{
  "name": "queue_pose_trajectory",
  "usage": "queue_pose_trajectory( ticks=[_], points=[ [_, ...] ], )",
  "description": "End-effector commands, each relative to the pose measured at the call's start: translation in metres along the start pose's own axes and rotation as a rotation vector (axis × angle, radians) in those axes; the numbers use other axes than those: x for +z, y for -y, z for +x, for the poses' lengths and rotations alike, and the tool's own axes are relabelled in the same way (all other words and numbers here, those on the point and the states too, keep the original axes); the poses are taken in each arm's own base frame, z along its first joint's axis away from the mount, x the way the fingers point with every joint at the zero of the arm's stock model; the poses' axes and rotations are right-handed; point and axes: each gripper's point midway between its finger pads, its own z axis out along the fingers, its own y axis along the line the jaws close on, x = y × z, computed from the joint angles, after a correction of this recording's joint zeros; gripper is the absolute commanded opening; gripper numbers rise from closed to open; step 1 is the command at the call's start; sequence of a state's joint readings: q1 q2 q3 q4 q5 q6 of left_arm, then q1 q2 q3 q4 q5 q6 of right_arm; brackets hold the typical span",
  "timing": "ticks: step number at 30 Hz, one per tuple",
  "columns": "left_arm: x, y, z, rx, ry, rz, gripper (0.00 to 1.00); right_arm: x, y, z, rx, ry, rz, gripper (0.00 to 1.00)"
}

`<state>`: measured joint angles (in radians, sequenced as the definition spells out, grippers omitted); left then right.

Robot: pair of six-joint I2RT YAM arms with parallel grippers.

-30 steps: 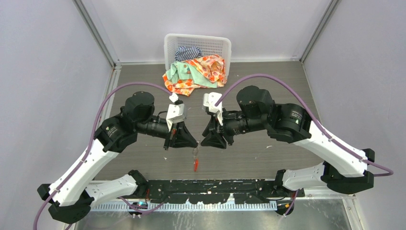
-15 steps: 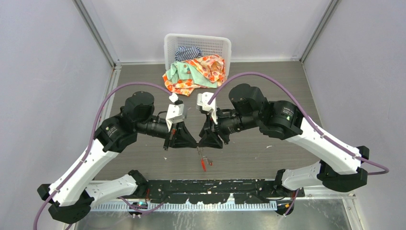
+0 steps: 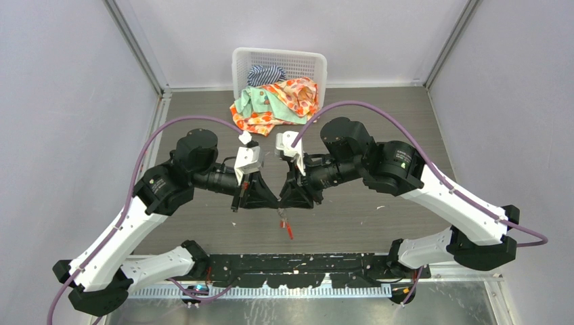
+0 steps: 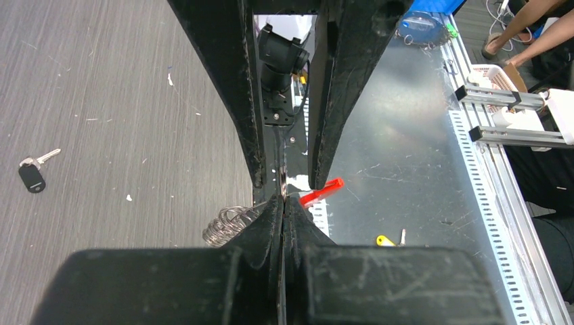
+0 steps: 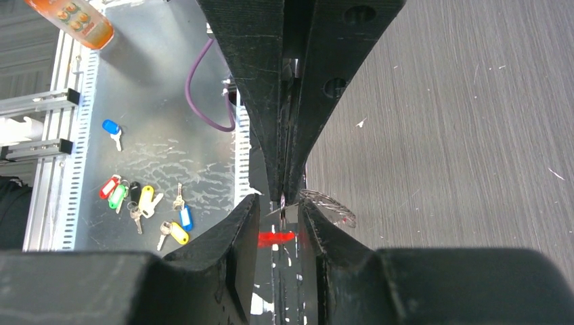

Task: Put the keys on the keyring

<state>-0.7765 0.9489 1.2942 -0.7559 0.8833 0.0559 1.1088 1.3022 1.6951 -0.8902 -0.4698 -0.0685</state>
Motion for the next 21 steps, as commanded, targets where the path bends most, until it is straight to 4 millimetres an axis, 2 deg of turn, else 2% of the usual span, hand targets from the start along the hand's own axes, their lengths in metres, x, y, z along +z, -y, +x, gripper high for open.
queue_pose_trajectory(
  ticks=[1, 4, 8, 13, 14, 16, 18, 19, 21],
  points=[
    [-0.007, 0.010, -0.028, 0.069, 0.080, 0.014, 0.00, 0.000, -0.002, -0.011, -0.004, 0.042, -0.015, 0.32],
    [-0.008, 0.011, -0.029, 0.068, 0.082, 0.015, 0.00, 0.001, -0.002, -0.013, -0.012, 0.055, -0.019, 0.21],
    [-0.008, 0.012, -0.027, 0.068, 0.084, 0.017, 0.00, -0.001, -0.002, -0.014, -0.018, 0.068, -0.015, 0.02],
    [-0.008, 0.012, -0.029, 0.066, 0.092, 0.015, 0.00, -0.007, 0.001, -0.021, -0.032, 0.120, 0.018, 0.01],
    [-0.008, 0.012, -0.028, 0.065, 0.094, 0.014, 0.05, -0.010, 0.004, -0.025, -0.036, 0.150, 0.035, 0.01],
    [-0.009, 0.012, -0.027, 0.061, 0.091, 0.006, 0.27, -0.019, 0.005, -0.035, -0.044, 0.224, 0.059, 0.01],
    [-0.012, 0.012, -0.025, 0.065, 0.087, -0.011, 0.42, -0.027, 0.007, -0.044, -0.043, 0.304, 0.077, 0.01],
    [-0.013, 0.011, -0.022, 0.071, 0.080, -0.022, 0.46, -0.032, 0.007, -0.048, -0.044, 0.342, 0.085, 0.01],
    [-0.016, 0.009, -0.016, 0.082, 0.067, -0.049, 0.48, -0.036, 0.005, -0.050, -0.047, 0.399, 0.086, 0.01]
  ],
)
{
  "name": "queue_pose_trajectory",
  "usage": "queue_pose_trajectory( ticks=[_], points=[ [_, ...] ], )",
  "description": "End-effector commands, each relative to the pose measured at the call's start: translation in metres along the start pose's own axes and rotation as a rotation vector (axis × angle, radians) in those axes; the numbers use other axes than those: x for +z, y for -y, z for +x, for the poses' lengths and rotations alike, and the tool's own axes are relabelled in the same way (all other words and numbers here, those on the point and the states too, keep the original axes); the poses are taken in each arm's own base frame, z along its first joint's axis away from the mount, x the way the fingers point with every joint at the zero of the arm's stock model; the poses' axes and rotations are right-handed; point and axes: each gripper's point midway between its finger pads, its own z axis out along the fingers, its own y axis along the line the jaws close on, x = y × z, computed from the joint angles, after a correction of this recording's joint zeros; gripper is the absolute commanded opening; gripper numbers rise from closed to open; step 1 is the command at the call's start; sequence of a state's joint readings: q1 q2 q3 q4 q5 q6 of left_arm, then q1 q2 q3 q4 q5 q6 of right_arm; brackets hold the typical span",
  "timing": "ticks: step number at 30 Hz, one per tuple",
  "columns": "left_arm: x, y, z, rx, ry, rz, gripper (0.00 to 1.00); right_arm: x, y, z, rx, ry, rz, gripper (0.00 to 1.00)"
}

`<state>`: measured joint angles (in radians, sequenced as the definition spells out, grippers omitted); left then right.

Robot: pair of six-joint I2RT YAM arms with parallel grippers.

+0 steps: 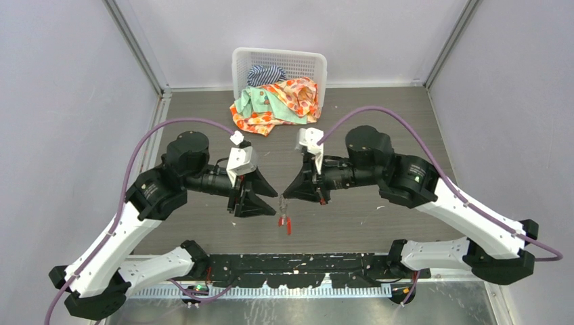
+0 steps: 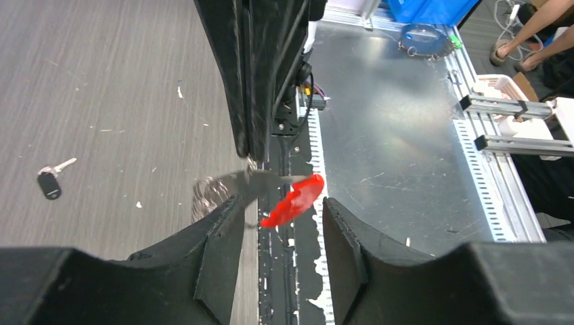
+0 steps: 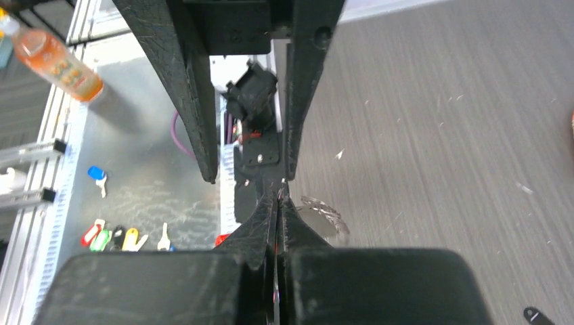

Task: Put the keys on the keyring

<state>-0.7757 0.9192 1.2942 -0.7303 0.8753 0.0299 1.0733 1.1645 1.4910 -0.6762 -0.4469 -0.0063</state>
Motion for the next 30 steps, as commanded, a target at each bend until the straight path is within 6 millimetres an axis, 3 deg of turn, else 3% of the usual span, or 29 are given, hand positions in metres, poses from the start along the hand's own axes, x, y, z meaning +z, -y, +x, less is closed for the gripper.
queue_pose_trajectory(
  ticks=[1, 6, 14, 18, 30],
  points=[
    [-0.011, 0.002, -0.005, 0.067, 0.027, -0.047, 0.48, -0.025, -0.007, -0.059, -0.056, 0.302, 0.020, 0.01],
    [-0.006, -0.001, -0.002, 0.041, 0.053, -0.042, 0.42, -0.031, -0.017, -0.069, -0.049, 0.411, -0.018, 0.01],
    [0.003, -0.006, -0.029, -0.002, 0.135, -0.028, 0.38, -0.040, -0.022, -0.080, -0.046, 0.565, -0.039, 0.01],
    [0.004, -0.001, -0.043, -0.032, 0.175, 0.008, 0.38, -0.042, -0.021, -0.081, -0.048, 0.613, -0.037, 0.01],
    [0.001, 0.007, -0.050, -0.037, 0.203, 0.042, 0.35, -0.042, -0.016, -0.076, -0.052, 0.744, -0.034, 0.01]
  ],
)
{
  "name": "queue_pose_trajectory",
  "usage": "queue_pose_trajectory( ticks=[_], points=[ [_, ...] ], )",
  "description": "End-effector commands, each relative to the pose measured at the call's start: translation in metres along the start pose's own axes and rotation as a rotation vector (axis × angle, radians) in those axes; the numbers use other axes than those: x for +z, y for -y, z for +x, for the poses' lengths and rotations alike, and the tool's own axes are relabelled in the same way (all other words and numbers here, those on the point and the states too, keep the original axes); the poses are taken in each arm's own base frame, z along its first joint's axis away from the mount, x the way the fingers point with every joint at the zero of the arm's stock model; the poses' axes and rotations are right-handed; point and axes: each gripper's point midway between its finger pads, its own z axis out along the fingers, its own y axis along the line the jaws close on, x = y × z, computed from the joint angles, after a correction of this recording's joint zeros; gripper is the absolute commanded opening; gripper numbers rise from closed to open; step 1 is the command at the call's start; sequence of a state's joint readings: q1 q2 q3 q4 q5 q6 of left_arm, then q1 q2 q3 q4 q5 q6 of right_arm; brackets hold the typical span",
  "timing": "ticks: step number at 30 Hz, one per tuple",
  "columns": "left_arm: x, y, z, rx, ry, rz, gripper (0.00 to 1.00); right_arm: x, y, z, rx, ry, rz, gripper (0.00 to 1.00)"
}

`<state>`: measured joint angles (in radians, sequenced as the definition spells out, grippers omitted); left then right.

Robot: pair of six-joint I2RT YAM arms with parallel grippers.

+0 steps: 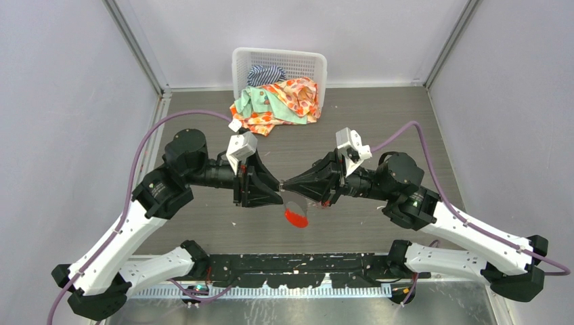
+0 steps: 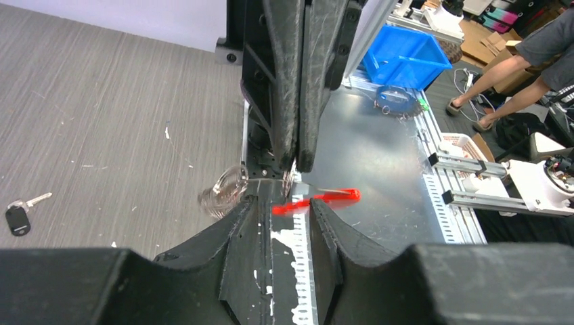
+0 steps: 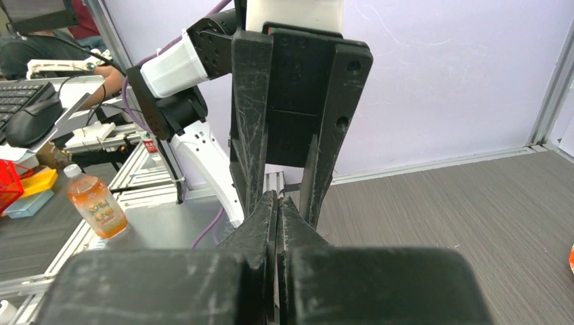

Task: Put the keys on the keyring

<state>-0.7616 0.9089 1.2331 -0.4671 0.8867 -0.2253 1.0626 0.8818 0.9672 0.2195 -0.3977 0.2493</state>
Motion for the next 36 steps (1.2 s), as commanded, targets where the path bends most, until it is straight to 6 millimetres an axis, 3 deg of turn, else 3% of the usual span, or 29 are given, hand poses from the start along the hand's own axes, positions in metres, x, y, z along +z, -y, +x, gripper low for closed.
queue_pose_trajectory(
  ticks=[1, 10, 15, 28, 36],
  points=[
    [-0.003, 0.013, -0.020, 0.055, 0.064, 0.049, 0.35, 0.000, -0.005, -0.031, -0.027, 0.149, -0.015, 0.01],
    [-0.007, 0.019, -0.009, 0.075, 0.038, 0.083, 0.36, -0.003, -0.009, -0.036, -0.025, 0.148, -0.022, 0.01],
    [-0.007, 0.013, -0.019, 0.062, 0.064, 0.042, 0.35, -0.004, -0.009, -0.035, -0.025, 0.158, -0.023, 0.01],
    [-0.008, 0.005, -0.027, 0.043, 0.096, -0.007, 0.25, 0.000, -0.016, -0.019, 0.016, 0.133, -0.086, 0.01],
    [-0.011, 0.011, -0.024, 0.066, 0.086, 0.030, 0.11, 0.000, -0.020, -0.015, 0.033, 0.126, -0.112, 0.01]
  ],
)
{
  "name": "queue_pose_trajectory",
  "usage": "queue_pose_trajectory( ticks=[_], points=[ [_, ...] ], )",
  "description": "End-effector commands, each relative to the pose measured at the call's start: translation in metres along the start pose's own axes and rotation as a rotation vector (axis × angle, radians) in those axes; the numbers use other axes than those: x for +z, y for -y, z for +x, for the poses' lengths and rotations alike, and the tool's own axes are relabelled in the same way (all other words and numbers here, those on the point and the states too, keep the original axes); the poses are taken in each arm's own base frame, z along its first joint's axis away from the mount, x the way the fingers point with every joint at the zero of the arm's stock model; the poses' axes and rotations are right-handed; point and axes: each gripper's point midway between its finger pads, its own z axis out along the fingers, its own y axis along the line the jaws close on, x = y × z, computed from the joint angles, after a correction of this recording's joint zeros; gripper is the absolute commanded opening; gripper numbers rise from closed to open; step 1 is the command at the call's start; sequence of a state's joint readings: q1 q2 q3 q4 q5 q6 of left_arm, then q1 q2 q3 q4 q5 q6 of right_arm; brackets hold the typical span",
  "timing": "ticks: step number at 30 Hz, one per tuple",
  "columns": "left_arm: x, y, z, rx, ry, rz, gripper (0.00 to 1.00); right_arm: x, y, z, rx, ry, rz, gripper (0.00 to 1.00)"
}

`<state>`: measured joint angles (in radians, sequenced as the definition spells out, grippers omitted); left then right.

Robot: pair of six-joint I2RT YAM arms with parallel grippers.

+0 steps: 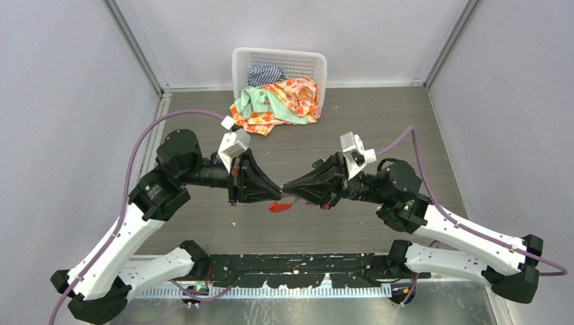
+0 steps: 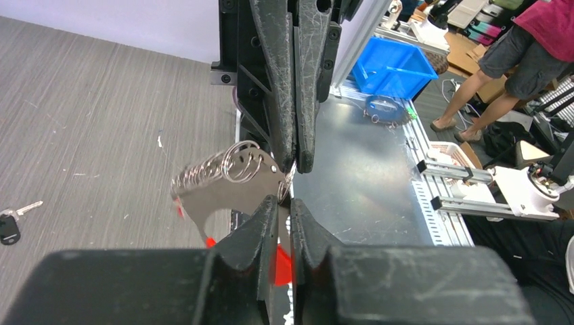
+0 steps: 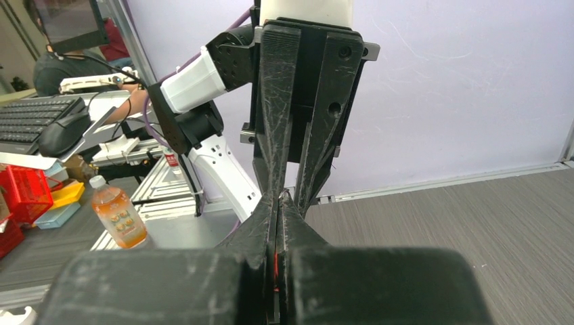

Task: Put the keys on the keyring

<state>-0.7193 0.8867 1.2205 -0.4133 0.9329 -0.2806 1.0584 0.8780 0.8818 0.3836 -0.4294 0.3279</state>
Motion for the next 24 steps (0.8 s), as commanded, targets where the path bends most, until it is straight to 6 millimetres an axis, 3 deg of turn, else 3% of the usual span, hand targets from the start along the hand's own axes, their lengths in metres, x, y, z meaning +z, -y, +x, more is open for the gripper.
queue_pose_trajectory(
  ticks=[1, 5, 8, 10, 18, 24],
  points=[
    [-0.004, 0.007, -0.015, 0.072, 0.044, 0.013, 0.09, 0.001, -0.015, -0.016, -0.009, 0.060, -0.067, 0.01],
    [-0.007, 0.003, -0.010, 0.068, 0.030, -0.019, 0.12, 0.000, -0.017, -0.015, -0.003, 0.054, -0.078, 0.01],
    [-0.009, 0.000, -0.004, 0.054, 0.021, -0.037, 0.28, -0.001, -0.019, -0.017, -0.005, 0.058, -0.085, 0.01],
    [-0.012, -0.003, -0.004, 0.050, 0.023, -0.061, 0.32, -0.002, -0.021, -0.018, -0.006, 0.056, -0.091, 0.01],
    [-0.014, 0.009, 0.000, 0.055, 0.009, -0.003, 0.32, -0.001, -0.023, -0.016, -0.002, 0.045, -0.104, 0.01],
    [-0.015, 0.005, 0.007, 0.059, -0.001, -0.017, 0.28, -0.001, -0.025, -0.016, 0.003, 0.044, -0.114, 0.01]
  ],
)
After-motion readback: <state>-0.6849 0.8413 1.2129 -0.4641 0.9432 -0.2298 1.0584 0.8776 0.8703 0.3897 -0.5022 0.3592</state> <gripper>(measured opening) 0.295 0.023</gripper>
